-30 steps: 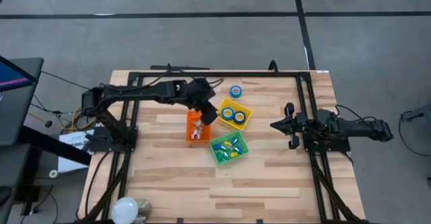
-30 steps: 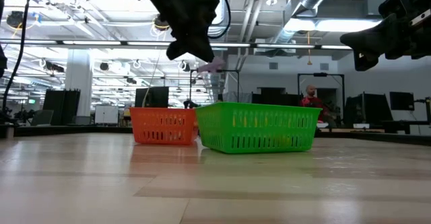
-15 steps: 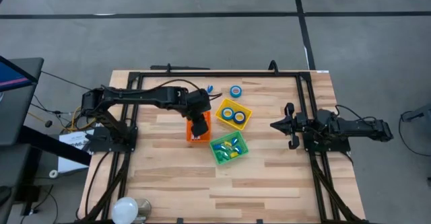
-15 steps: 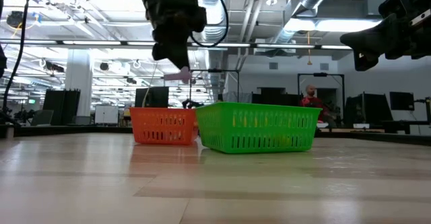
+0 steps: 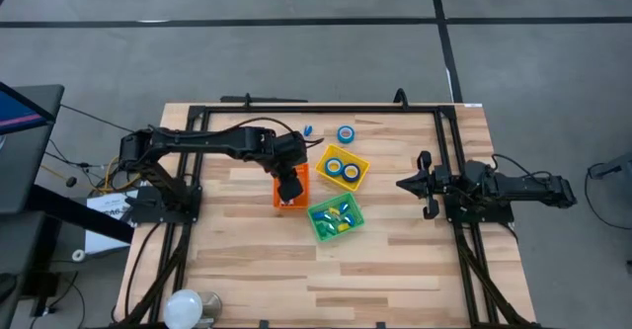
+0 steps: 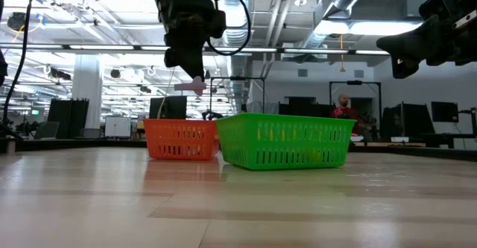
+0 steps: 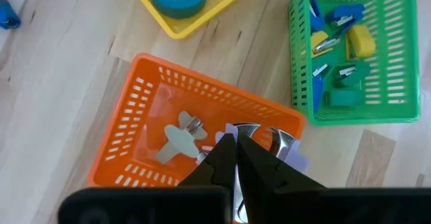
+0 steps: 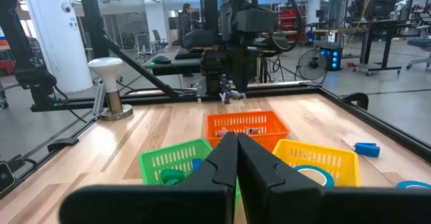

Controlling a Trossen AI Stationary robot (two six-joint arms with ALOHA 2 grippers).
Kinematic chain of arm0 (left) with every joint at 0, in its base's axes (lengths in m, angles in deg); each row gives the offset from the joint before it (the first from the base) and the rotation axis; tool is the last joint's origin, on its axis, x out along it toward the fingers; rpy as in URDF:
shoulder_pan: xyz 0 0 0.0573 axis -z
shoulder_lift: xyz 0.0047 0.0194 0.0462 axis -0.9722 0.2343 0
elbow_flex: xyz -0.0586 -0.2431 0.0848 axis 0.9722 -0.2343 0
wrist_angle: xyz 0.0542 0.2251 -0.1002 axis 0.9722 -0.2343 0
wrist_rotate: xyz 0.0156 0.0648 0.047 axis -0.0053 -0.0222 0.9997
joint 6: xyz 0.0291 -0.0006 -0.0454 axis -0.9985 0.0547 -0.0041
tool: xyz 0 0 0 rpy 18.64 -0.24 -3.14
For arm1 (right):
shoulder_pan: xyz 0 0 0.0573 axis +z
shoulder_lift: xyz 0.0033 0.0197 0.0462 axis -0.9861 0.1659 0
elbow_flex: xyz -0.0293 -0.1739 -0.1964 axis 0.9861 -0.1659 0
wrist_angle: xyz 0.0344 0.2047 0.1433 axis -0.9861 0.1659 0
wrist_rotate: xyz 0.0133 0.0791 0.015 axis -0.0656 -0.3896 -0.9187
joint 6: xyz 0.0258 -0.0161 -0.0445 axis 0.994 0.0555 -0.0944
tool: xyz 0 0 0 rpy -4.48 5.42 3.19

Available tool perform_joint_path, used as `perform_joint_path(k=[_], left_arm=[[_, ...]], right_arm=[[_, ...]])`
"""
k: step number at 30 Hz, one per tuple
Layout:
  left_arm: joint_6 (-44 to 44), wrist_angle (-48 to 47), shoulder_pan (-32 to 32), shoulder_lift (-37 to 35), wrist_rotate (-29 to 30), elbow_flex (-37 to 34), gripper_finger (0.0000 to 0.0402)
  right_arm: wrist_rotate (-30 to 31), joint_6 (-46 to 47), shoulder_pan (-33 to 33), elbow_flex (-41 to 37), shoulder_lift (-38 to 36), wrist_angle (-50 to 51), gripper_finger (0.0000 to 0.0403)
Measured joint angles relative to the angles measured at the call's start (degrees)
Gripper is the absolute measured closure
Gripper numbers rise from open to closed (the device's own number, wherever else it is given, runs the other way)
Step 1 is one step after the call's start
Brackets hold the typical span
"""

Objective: Pick and place Stapler, Stapler remover, tape
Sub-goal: Put the purple stapler remover into the orange bin, then put the blue stapler into the green bin

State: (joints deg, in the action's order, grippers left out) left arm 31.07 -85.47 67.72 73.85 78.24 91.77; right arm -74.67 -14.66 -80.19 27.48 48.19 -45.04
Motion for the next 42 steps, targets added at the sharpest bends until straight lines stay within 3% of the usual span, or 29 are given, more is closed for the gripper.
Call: perform_joint_path(k=[9, 20, 28, 37, 42], left_arm=[[-4.0, -0.2, 0.0, 0.0, 0.0, 0.0, 0.0386], [-4.5, -0.5, 0.0, 0.0, 0.2, 0.0, 0.0257], [-4.3, 0.0, -1.5, 0.0, 1.1, 0.0, 0.0214], [2.3, 2.3, -5.0, 0.0, 7.5, 0.0, 0.0197], [7.6, 4.0, -7.4, 0.0, 8.4, 0.0, 0.0166]], right_arm=[[0.0, 0.0, 0.0, 0.0, 0.0, 0.0, 0.0402], [0.0, 0.0, 0.0, 0.0, 0.0, 0.0, 0.0402], [0.0, 0.0, 0.0, 0.0, 0.0, 0.0, 0.0402], [0.0, 0.0, 0.0, 0.0, 0.0, 0.0, 0.0402], [0.0, 0.0, 0.0, 0.0, 0.0, 0.0, 0.0402]])
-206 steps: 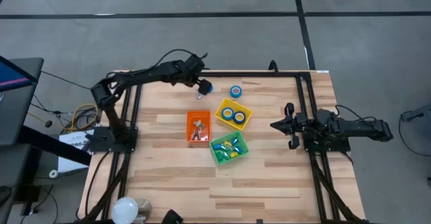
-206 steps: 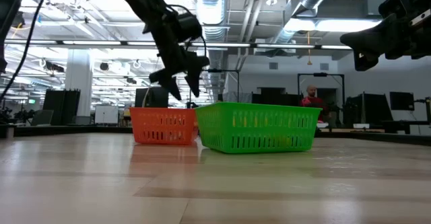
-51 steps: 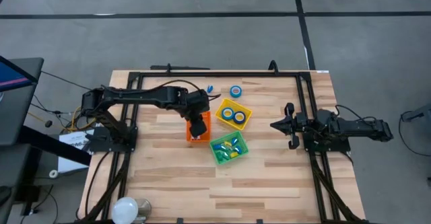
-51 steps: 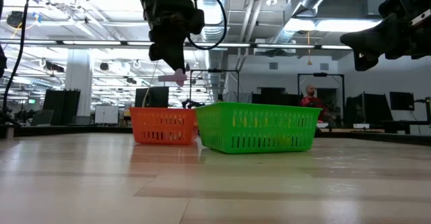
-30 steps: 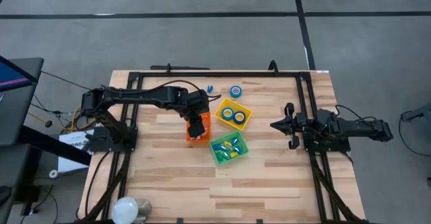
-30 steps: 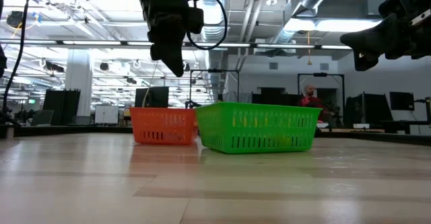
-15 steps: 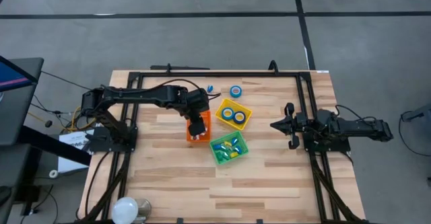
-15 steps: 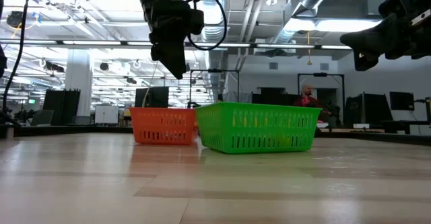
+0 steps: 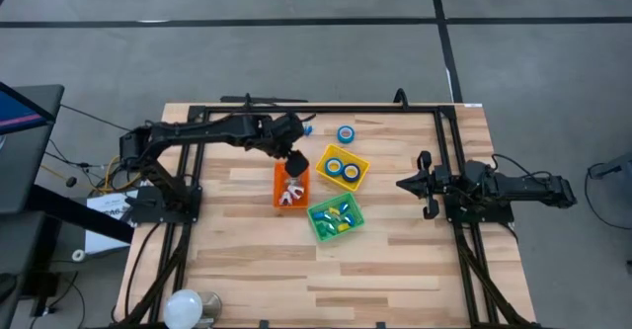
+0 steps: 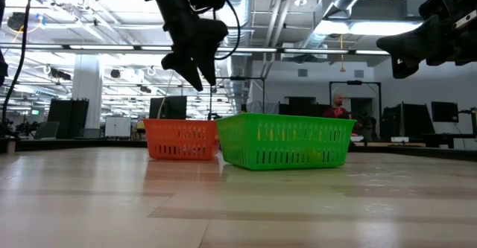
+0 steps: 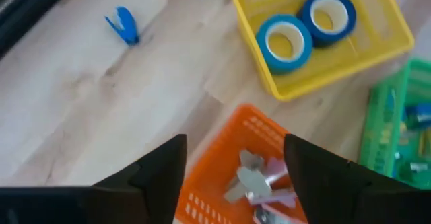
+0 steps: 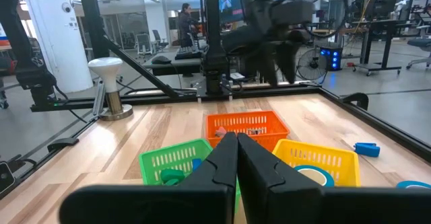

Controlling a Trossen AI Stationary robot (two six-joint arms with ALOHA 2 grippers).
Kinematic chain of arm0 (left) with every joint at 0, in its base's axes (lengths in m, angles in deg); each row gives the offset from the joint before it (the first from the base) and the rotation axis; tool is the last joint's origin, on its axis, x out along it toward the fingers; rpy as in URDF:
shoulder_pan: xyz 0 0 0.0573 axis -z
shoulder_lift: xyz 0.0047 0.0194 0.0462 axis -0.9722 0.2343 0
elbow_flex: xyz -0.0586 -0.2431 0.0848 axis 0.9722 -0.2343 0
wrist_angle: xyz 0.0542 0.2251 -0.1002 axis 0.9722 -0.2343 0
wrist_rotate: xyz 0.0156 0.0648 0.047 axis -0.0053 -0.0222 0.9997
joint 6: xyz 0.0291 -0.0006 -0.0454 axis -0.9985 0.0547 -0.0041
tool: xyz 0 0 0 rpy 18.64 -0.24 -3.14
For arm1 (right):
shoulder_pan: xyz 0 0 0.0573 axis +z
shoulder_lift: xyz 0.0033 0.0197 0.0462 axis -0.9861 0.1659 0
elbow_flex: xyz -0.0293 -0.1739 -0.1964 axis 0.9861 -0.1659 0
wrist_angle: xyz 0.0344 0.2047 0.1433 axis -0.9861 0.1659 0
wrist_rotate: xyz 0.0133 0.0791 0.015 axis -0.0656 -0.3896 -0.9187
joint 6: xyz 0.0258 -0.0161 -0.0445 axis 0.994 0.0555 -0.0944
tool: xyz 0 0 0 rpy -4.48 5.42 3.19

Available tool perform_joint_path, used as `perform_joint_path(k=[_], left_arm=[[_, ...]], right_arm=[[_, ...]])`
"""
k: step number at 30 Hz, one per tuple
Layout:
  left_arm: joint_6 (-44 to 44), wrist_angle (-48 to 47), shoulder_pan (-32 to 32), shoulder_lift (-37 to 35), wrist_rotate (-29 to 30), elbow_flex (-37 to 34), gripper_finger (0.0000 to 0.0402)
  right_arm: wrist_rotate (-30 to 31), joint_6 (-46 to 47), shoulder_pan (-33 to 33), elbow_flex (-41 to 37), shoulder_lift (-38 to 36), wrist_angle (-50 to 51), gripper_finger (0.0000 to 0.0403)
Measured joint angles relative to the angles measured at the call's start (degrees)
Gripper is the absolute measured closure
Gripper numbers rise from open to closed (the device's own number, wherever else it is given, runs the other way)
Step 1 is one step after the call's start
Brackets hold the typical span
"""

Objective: Pick and place Stapler, Stapler remover, tape
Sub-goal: Put the blue stapler into the green bin

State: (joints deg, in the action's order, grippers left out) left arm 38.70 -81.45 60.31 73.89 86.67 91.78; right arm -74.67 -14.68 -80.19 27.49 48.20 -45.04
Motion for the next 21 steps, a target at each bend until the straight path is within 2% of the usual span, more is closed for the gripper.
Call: perform_joint_path(k=[9, 16, 21], left_arm=[[0.1, 4.8, -3.6, 0.0, 0.1, 0.0, 0.0092], [2.0, 13.1, -5.9, 1.5, 0.6, 0.1, 0.0073], [0.2, 21.3, -7.3, 3.1, 5.8, 0.1, 0.0066]], right_arm=[[0.0, 0.0, 0.0, 0.0, 0.0, 0.0, 0.0402], [0.0, 0.0, 0.0, 0.0, 0.0, 0.0, 0.0402], [0.0, 0.0, 0.0, 0.0, 0.0, 0.0, 0.0402]])
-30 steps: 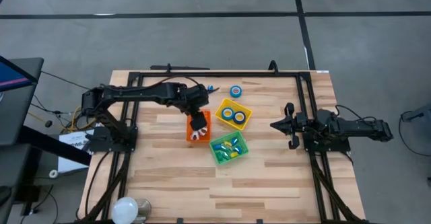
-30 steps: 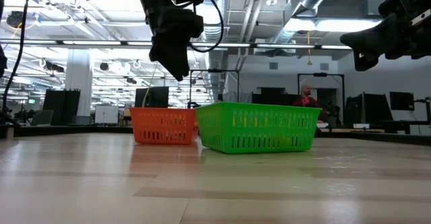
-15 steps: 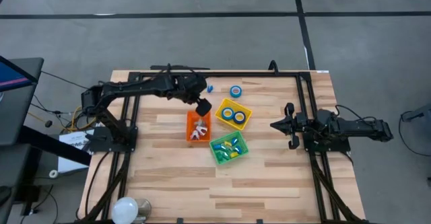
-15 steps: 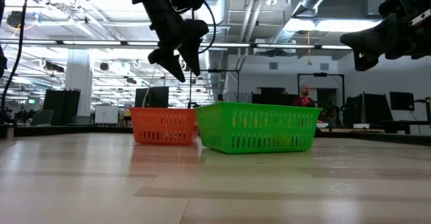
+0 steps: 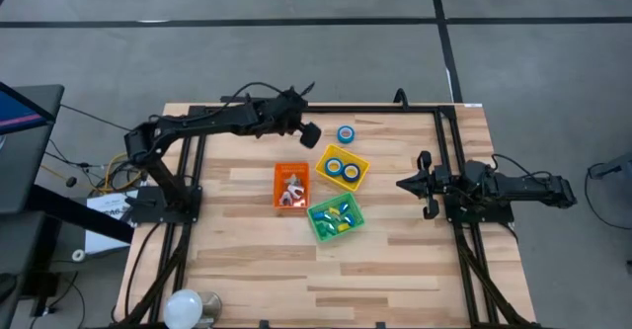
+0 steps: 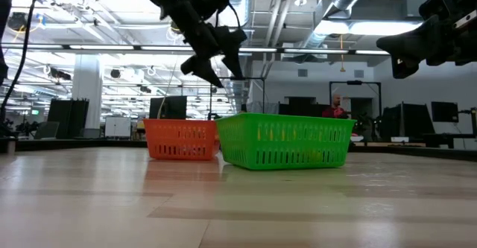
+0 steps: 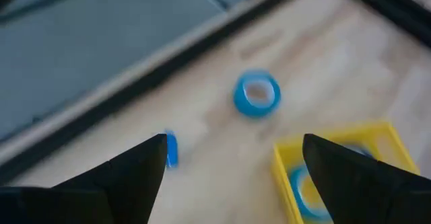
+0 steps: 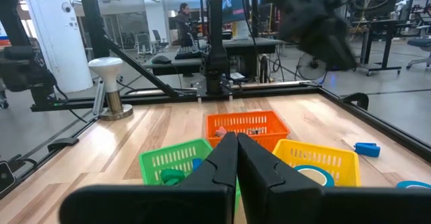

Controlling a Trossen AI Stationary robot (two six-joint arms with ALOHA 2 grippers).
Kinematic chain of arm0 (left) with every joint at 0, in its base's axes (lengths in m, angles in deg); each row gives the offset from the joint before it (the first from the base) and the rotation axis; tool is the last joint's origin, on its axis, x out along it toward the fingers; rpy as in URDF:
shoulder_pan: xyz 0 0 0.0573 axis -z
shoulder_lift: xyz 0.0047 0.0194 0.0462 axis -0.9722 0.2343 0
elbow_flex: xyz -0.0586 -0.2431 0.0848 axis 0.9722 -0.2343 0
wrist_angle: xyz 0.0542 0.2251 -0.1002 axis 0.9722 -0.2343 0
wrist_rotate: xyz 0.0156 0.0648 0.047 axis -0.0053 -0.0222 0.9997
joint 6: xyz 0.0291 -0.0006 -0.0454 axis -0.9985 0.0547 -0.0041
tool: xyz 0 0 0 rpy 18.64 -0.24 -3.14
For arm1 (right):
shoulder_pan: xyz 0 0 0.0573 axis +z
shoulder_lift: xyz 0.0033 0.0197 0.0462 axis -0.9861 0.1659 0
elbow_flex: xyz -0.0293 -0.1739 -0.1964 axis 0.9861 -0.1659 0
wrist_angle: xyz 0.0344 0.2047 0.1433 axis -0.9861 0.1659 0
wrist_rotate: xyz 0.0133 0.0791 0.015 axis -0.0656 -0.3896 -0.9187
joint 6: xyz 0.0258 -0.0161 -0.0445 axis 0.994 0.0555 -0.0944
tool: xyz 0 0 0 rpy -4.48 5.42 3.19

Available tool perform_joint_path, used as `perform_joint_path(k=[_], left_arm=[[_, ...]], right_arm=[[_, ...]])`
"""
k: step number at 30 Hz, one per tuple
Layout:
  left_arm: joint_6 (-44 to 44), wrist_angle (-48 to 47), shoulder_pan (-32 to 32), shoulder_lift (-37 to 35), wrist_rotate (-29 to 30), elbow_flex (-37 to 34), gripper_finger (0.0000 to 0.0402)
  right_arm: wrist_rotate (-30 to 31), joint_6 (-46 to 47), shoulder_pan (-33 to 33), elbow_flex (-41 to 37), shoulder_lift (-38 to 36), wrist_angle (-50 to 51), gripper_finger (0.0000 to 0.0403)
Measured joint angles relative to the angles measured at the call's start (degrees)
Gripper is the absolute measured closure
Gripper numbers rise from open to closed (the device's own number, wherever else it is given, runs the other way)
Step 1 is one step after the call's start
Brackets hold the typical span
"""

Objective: Pick and place Stapler, Stapler remover, tape
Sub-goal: Put the blue stapler into the green bin

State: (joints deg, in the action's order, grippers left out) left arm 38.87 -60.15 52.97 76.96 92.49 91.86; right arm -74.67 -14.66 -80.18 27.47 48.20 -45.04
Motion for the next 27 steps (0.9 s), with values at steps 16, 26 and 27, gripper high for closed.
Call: perform_joint_path(k=[16, 26, 27], left_arm=[[-1.5, 8.0, -2.6, 10.2, -1.7, -0.1, 0.006], [-1.4, 6.0, -7.6, 12.9, -7.3, -0.1, 0.006], [-1.0, 4.8, -8.3, 12.9, -7.3, 0.2, 0.006]], right_arm=[[0.0, 0.0, 0.0, 0.0, 0.0, 0.0, 0.0402], [0.0, 0.0, 0.0, 0.0, 0.0, 0.0, 0.0402], [0.0, 0.0, 0.0, 0.0, 0.0, 0.0, 0.0402]])
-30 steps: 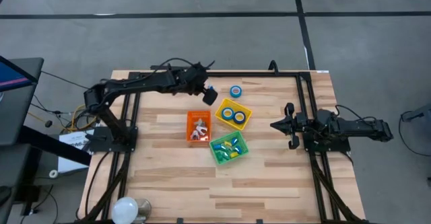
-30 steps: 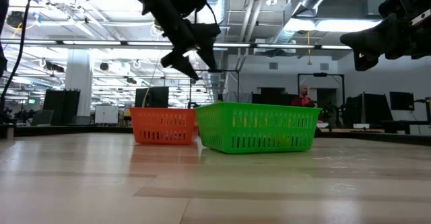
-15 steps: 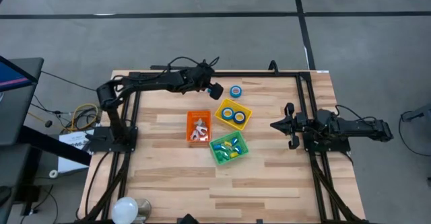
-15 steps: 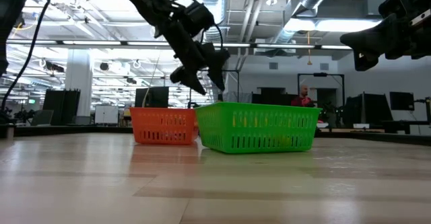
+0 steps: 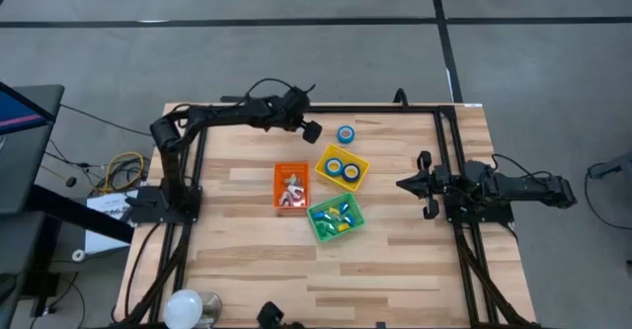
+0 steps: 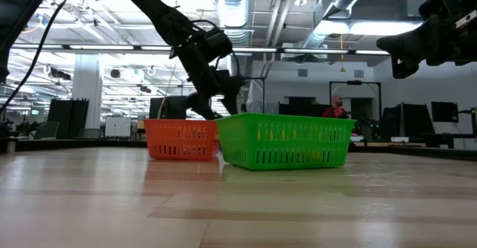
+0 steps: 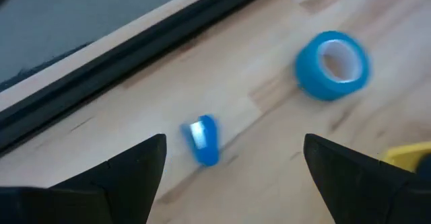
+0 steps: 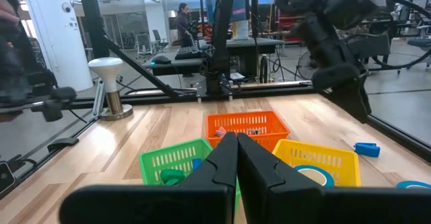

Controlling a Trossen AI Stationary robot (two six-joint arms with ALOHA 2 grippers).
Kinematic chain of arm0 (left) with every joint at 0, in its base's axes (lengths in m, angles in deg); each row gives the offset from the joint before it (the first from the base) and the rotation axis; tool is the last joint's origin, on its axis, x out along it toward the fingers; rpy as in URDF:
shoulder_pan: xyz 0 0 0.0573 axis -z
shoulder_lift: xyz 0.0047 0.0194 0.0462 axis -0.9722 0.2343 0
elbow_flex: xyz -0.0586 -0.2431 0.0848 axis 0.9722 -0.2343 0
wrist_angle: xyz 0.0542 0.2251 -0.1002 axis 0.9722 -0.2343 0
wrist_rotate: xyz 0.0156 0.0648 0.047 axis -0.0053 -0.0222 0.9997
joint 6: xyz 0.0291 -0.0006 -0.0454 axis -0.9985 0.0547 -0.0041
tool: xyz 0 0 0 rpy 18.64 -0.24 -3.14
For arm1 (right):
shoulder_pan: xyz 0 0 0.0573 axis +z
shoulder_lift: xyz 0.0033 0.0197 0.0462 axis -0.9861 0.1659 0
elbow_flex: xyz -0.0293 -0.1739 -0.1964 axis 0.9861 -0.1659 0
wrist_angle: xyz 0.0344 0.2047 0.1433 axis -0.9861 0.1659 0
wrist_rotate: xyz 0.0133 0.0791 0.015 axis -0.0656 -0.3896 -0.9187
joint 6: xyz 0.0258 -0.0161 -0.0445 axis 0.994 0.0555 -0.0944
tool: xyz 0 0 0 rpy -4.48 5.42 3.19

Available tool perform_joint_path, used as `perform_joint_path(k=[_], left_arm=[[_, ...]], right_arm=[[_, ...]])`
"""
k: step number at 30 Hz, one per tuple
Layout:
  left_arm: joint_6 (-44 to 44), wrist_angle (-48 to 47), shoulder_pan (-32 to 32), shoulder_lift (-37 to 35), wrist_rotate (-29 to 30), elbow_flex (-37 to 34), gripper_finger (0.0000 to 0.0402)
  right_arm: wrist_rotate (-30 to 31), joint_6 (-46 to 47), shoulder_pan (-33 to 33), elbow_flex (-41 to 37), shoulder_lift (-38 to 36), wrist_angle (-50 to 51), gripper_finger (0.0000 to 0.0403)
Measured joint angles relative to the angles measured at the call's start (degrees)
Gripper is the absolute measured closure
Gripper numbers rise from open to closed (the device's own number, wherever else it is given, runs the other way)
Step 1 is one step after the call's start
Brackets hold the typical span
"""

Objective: Pick and place Stapler, Stapler remover, tape
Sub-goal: Put the blue stapler into the green bin

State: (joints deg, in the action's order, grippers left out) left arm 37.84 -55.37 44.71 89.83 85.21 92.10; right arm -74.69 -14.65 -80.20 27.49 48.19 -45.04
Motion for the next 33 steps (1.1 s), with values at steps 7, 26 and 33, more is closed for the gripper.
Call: perform_joint_path(k=[7, 26, 33], left_arm=[[0.6, -8.1, -2.8, 0.0, -0.6, 4.9, 0.006], [2.5, -9.1, -3.1, 0.0, -2.3, 7.1, 0.0059], [1.4, -16.2, -3.0, 0.0, -2.3, 12.9, 0.0059]], right_arm=[[0.0, 0.0, 0.0, 0.0, 0.0, 0.0, 0.0402], [0.0, 0.0, 0.0, 0.0, 0.0, 0.0, 0.0402], [0.0, 0.0, 0.0, 0.0, 0.0, 0.0, 0.0402]])
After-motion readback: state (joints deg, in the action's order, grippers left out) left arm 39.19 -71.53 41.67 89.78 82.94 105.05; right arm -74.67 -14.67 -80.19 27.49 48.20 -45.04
